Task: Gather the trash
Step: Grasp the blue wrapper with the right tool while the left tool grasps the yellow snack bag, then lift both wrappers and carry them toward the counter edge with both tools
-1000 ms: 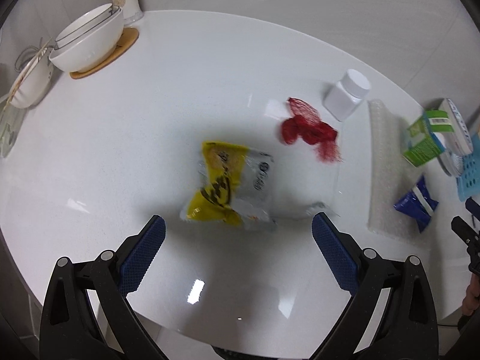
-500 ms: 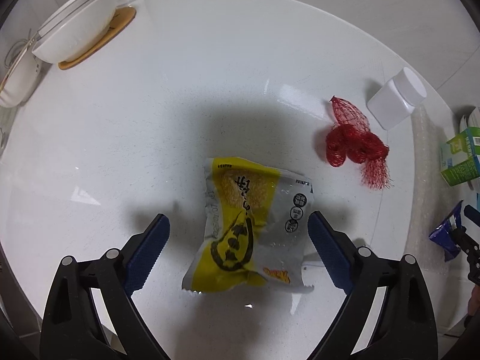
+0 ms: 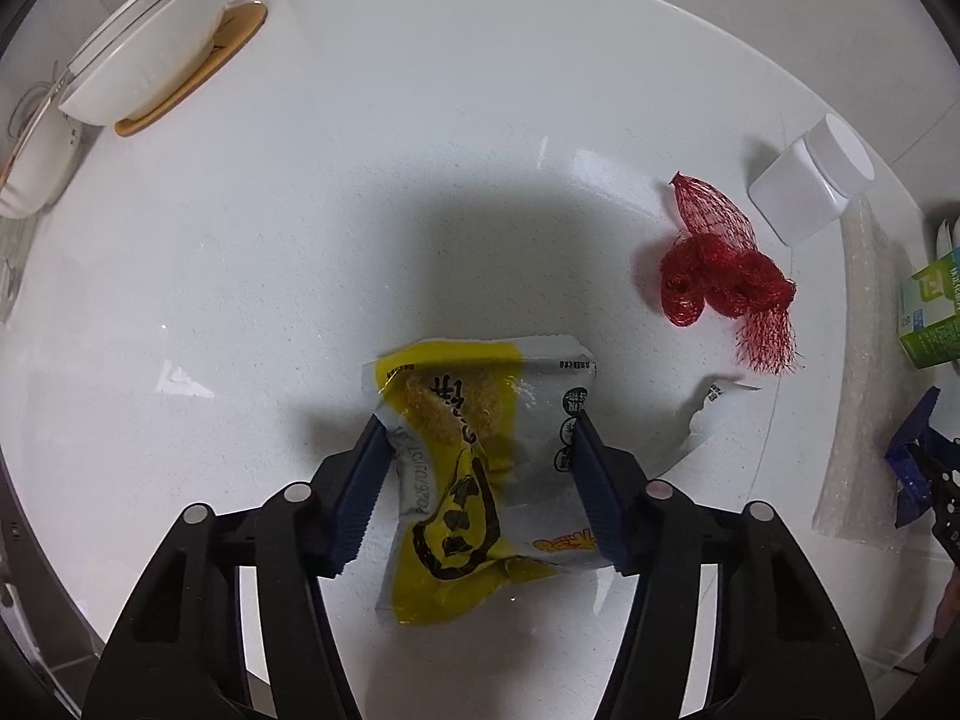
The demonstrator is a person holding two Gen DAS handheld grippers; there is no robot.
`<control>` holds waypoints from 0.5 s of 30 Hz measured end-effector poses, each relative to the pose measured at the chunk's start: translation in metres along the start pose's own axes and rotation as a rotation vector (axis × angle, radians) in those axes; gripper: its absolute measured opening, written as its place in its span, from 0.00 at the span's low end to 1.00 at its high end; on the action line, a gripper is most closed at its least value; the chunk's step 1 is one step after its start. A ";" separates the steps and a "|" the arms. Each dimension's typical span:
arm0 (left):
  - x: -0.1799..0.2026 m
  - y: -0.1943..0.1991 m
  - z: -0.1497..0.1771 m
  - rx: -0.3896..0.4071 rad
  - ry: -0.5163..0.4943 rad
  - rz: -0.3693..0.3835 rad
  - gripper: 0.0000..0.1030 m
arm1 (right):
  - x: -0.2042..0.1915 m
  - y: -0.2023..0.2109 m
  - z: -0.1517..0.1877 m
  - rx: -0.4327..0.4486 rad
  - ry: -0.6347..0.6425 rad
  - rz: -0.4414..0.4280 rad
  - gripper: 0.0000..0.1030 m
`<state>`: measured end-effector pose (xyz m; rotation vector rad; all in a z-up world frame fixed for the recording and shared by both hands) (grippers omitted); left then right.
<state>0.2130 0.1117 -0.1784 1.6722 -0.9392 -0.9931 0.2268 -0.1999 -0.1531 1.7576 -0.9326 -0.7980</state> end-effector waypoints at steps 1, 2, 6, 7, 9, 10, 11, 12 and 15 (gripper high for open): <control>-0.001 0.000 0.002 0.003 0.002 0.003 0.53 | 0.002 0.000 0.000 -0.001 -0.007 0.003 0.19; 0.000 0.001 0.002 0.009 0.000 0.003 0.49 | 0.004 0.001 0.001 0.000 -0.013 0.004 0.18; 0.006 0.007 0.009 0.019 -0.002 0.001 0.46 | 0.008 0.004 0.001 0.010 -0.033 0.005 0.16; 0.007 0.008 0.010 0.021 -0.004 0.001 0.45 | 0.007 0.004 0.000 0.013 -0.034 0.009 0.15; 0.010 0.012 0.015 0.024 -0.006 0.001 0.43 | 0.007 0.006 0.000 0.028 -0.040 0.013 0.15; 0.011 0.012 0.016 0.027 -0.008 0.001 0.42 | 0.004 0.008 0.000 0.035 -0.042 0.015 0.15; 0.011 0.012 0.016 0.029 -0.009 0.002 0.41 | 0.003 0.010 0.000 0.041 -0.043 0.017 0.14; 0.011 0.013 0.016 0.032 -0.010 0.001 0.40 | 0.003 0.011 0.000 0.045 -0.045 0.018 0.14; 0.010 0.013 0.016 0.037 -0.009 0.001 0.38 | 0.002 0.016 0.000 0.056 -0.051 0.022 0.14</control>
Point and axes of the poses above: each gripper's, at about its wrist camera, not at the fingertips, and y roughly against the way its jaws point, x to its right, z to its underside, the point moved 2 cm from there along -y, roughly the way its jaws point, and after that the axes turned 11 degrees about -z, right-handed, at the moved point
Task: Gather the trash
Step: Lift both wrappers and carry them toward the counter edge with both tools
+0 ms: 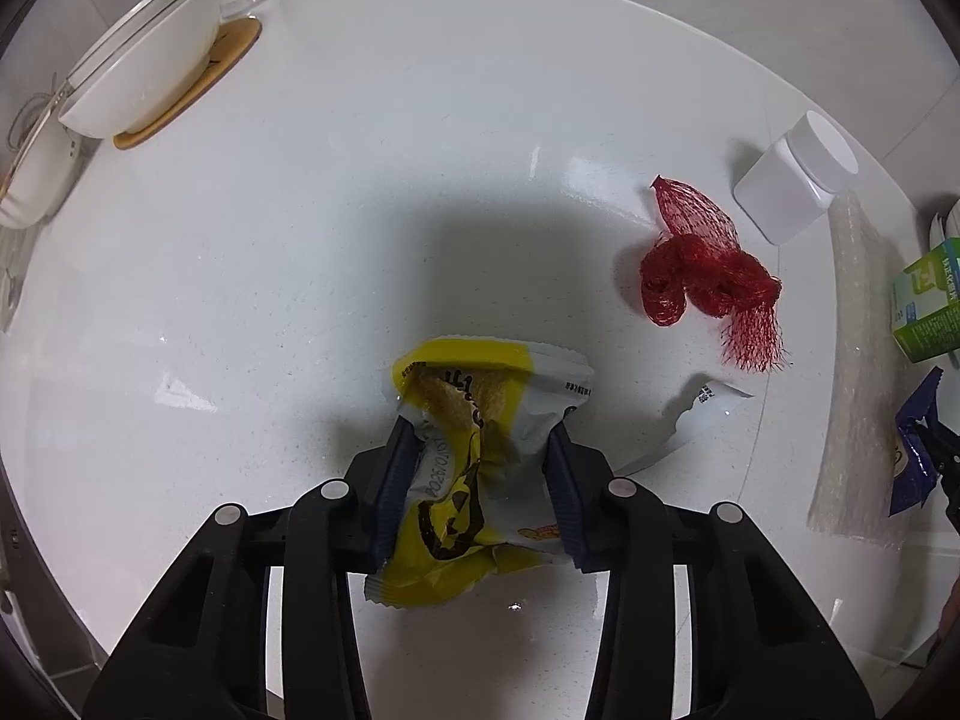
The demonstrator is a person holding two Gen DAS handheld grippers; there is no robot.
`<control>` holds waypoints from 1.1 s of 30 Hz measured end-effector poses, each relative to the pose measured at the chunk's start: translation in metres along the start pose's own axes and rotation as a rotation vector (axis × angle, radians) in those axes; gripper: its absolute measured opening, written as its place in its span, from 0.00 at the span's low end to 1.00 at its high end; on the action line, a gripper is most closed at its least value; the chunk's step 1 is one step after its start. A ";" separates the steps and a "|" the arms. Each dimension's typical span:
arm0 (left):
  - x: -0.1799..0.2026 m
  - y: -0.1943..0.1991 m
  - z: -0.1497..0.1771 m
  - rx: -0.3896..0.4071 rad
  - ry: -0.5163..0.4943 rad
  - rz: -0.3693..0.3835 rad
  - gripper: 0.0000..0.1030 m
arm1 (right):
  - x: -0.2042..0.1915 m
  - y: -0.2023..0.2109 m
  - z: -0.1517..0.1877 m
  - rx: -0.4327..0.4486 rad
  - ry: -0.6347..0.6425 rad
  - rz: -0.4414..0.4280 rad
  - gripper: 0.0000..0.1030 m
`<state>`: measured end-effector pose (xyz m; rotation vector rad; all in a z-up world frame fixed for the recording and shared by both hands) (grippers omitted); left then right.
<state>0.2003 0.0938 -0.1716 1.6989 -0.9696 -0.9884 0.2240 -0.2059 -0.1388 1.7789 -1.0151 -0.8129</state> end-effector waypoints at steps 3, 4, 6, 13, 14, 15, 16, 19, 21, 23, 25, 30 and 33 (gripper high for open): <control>-0.001 0.004 0.002 0.017 0.004 0.005 0.38 | 0.001 0.007 0.003 0.010 -0.010 0.003 0.13; -0.001 0.007 0.002 0.026 0.002 0.001 0.38 | 0.001 0.008 0.002 0.014 -0.014 0.003 0.13; -0.001 0.013 0.004 0.036 0.001 0.006 0.38 | 0.000 0.010 0.003 0.022 -0.025 0.003 0.13; -0.003 0.036 0.016 0.069 -0.001 0.024 0.38 | -0.003 0.018 0.010 0.054 -0.054 0.004 0.11; -0.004 0.040 0.018 0.076 -0.002 0.024 0.38 | -0.005 0.020 0.011 0.060 -0.055 0.005 0.11; -0.005 0.043 0.019 0.082 -0.003 0.024 0.38 | -0.006 0.022 0.012 0.069 -0.059 0.008 0.10; -0.006 0.046 0.020 0.089 -0.002 0.027 0.38 | -0.007 0.024 0.013 0.074 -0.063 0.006 0.10; -0.009 0.053 0.019 0.104 -0.001 0.043 0.38 | -0.009 0.031 0.016 0.093 -0.081 0.001 0.09; -0.010 0.060 0.022 0.114 0.000 0.050 0.38 | -0.012 0.035 0.017 0.106 -0.091 0.000 0.09; -0.012 0.067 0.025 0.125 0.003 0.059 0.38 | -0.013 0.040 0.019 0.119 -0.100 0.004 0.09; -0.014 0.073 0.028 0.132 0.002 0.067 0.38 | -0.016 0.044 0.020 0.130 -0.108 0.004 0.09; -0.016 0.086 0.033 0.153 -0.004 0.089 0.38 | -0.022 0.056 0.026 0.152 -0.125 0.003 0.09; -0.016 0.094 0.037 0.164 -0.010 0.101 0.38 | -0.027 0.063 0.029 0.169 -0.129 0.008 0.09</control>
Point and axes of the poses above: each gripper's, at about its wrist camera, not at the fingertips, and y roughly against the way its jaws point, x to its right, z to its underside, the point moved 2 cm from there along -y, roughly the way its jaws point, and after that the axes turned 11 degrees about -z, right-handed, at the moved point
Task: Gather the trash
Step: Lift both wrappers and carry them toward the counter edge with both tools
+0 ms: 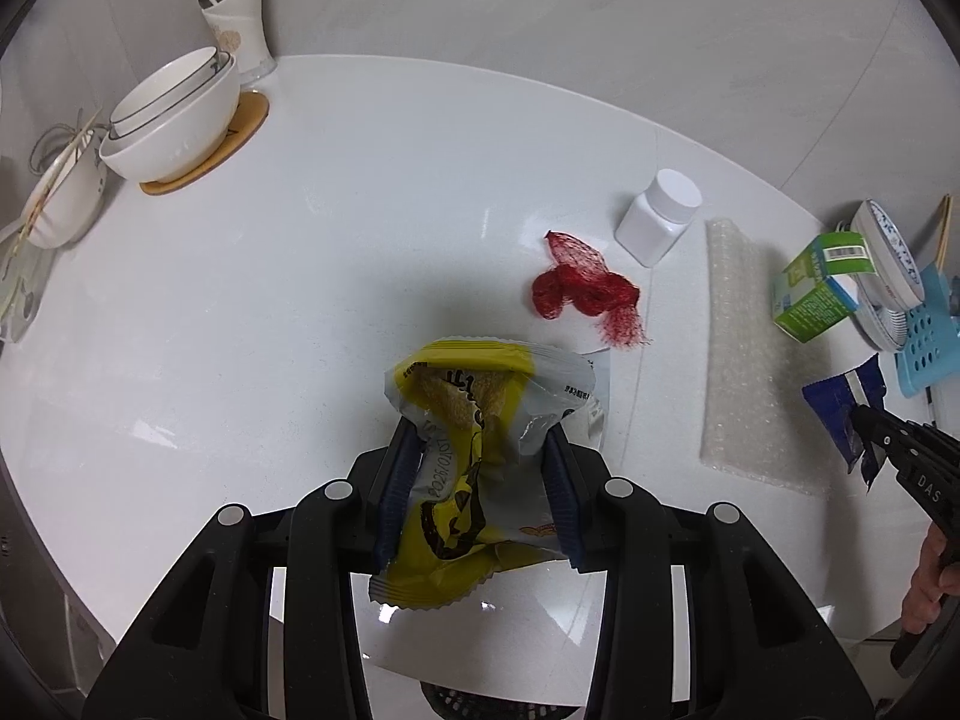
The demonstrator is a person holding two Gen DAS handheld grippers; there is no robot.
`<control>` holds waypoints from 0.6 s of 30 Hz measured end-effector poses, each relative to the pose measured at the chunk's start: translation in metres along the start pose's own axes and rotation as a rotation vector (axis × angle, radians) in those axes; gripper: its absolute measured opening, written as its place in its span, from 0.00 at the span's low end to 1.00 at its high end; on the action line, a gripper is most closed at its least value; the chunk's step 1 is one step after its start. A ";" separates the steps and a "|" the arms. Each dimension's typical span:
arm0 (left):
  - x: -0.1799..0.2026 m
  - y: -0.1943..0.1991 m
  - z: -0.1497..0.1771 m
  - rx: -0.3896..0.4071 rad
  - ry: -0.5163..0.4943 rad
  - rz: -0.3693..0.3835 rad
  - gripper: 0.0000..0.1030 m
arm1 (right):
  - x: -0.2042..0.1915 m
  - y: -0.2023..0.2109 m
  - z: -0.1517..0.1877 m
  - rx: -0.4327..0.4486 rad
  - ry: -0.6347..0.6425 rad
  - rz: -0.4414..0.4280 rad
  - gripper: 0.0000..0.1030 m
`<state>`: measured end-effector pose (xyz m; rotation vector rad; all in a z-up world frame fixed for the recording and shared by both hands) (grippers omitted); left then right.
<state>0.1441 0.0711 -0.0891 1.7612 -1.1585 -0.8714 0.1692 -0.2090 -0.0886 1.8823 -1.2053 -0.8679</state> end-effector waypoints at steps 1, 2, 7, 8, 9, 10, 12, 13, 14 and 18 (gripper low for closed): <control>0.001 0.004 0.001 0.004 -0.003 0.005 0.38 | -0.002 0.002 0.001 0.005 -0.001 0.002 0.09; 0.002 0.005 0.002 0.007 -0.008 0.009 0.38 | -0.003 0.004 0.002 0.010 -0.002 0.004 0.09; 0.007 0.018 0.007 0.022 -0.024 0.027 0.38 | -0.009 0.017 0.008 0.038 -0.002 0.011 0.09; 0.008 0.021 0.008 0.027 -0.030 0.031 0.38 | -0.010 0.019 0.010 0.043 -0.003 0.011 0.09; 0.009 0.024 0.009 0.027 -0.036 0.030 0.38 | -0.011 0.022 0.011 0.046 -0.003 0.012 0.09; 0.010 0.027 0.011 0.030 -0.040 0.034 0.38 | -0.013 0.024 0.014 0.050 -0.003 0.014 0.09; 0.011 0.032 0.013 0.037 -0.046 0.041 0.38 | -0.015 0.027 0.017 0.054 -0.005 0.016 0.09; 0.012 0.034 0.015 0.040 -0.049 0.045 0.38 | -0.017 0.029 0.020 0.057 -0.007 0.018 0.09; 0.012 0.036 0.016 0.042 -0.053 0.049 0.38 | -0.018 0.031 0.021 0.060 -0.009 0.018 0.09; 0.012 0.045 0.022 0.050 -0.061 0.063 0.38 | -0.023 0.039 0.030 0.071 -0.011 0.022 0.09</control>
Point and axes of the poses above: each gripper's, at about its wrist camera, not at the fingertips, and y roughly against the way its jaws point, x to its right, z to its underside, the point moved 2 cm from there along -y, roughly the way its jaws point, and after that the axes turned 11 degrees about -z, right-handed, at the moved point
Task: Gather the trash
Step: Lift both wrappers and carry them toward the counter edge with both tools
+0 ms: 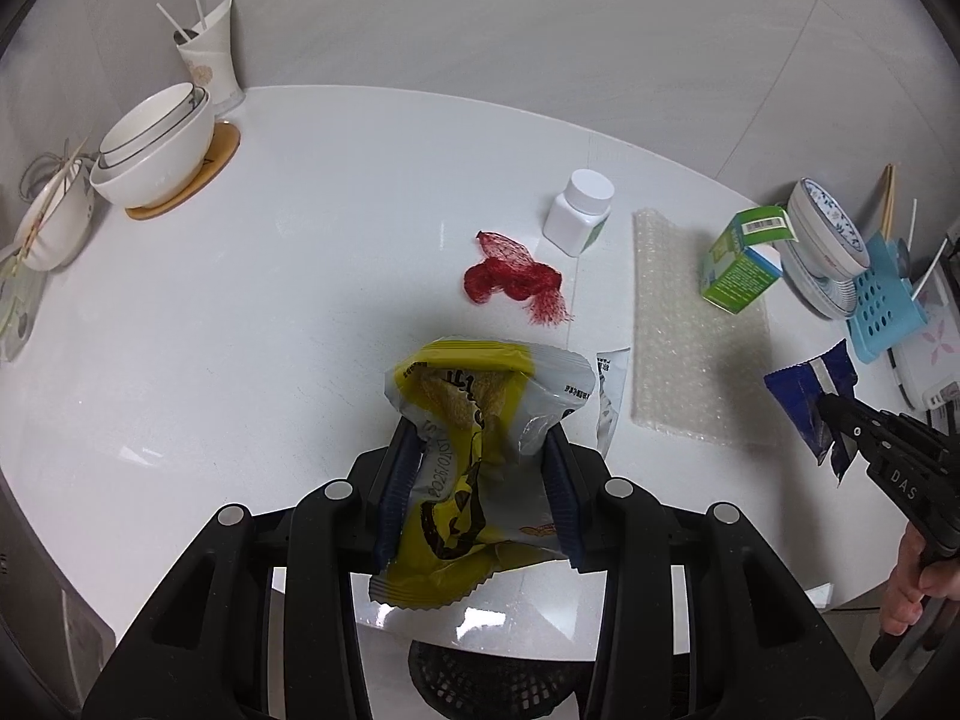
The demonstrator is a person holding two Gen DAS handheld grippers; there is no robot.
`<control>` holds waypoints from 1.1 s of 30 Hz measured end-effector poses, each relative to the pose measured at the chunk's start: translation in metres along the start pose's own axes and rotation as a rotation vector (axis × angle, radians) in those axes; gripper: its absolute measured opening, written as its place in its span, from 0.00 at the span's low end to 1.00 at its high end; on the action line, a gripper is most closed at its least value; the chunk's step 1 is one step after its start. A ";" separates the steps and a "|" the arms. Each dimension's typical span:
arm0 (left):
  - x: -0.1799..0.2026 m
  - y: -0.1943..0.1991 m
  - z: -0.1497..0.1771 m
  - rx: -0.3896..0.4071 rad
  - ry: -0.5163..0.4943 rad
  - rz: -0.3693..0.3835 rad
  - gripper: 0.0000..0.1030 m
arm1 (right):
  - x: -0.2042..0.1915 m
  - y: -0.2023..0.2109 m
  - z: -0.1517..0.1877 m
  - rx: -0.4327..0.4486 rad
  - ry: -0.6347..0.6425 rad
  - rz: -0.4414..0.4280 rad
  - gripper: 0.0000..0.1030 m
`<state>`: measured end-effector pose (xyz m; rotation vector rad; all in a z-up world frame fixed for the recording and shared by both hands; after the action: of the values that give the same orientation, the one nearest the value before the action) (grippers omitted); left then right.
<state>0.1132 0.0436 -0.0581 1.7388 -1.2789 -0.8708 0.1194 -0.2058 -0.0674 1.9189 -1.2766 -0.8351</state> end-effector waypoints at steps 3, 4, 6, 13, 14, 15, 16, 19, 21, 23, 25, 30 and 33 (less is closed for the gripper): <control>0.001 0.006 0.005 0.005 -0.008 0.009 0.38 | -0.004 0.007 0.006 0.011 -0.004 0.006 0.09; 0.002 0.008 0.006 0.006 -0.013 0.011 0.38 | -0.005 0.010 0.008 0.015 -0.007 0.006 0.09; 0.003 0.012 0.010 0.011 -0.019 0.016 0.38 | -0.007 0.014 0.013 0.020 -0.010 0.007 0.09; 0.006 0.025 0.025 0.021 -0.043 0.033 0.38 | -0.014 0.026 0.031 0.032 -0.016 0.011 0.09; 0.007 0.027 0.027 0.023 -0.046 0.035 0.38 | -0.016 0.027 0.034 0.032 -0.016 0.011 0.09; 0.007 0.029 0.029 0.024 -0.048 0.037 0.38 | -0.017 0.029 0.036 0.034 -0.015 0.012 0.09; 0.007 0.031 0.031 0.026 -0.050 0.038 0.38 | -0.019 0.030 0.039 0.035 -0.014 0.012 0.09; 0.007 0.036 0.039 0.032 -0.055 0.040 0.38 | -0.025 0.036 0.046 0.042 -0.012 0.013 0.09; 0.007 0.040 0.044 0.036 -0.060 0.041 0.38 | -0.028 0.039 0.051 0.046 -0.013 0.011 0.09; 0.008 0.043 0.049 0.037 -0.062 0.047 0.38 | -0.031 0.041 0.055 0.049 -0.013 0.011 0.09; 0.008 0.047 0.054 0.040 -0.064 0.052 0.38 | -0.034 0.044 0.061 0.052 -0.014 0.007 0.09; 0.007 0.056 0.067 0.042 -0.077 0.055 0.38 | -0.041 0.049 0.075 0.059 -0.011 0.005 0.09; 0.006 0.060 0.077 0.046 -0.080 0.058 0.38 | -0.044 0.053 0.083 0.065 -0.011 0.003 0.09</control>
<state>0.0227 0.0118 -0.0400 1.7084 -1.4047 -0.8912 0.0122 -0.1950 -0.0652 1.9652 -1.3282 -0.8119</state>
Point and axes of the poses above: each gripper's, at about its wrist camera, not at the fingertips, and y roughly against the way its jaws point, x to its right, z to its underside, the point moved 2 cm from there along -y, roughly the way its jaws point, and after that the axes turned 11 degrees about -z, right-handed, at the moved point
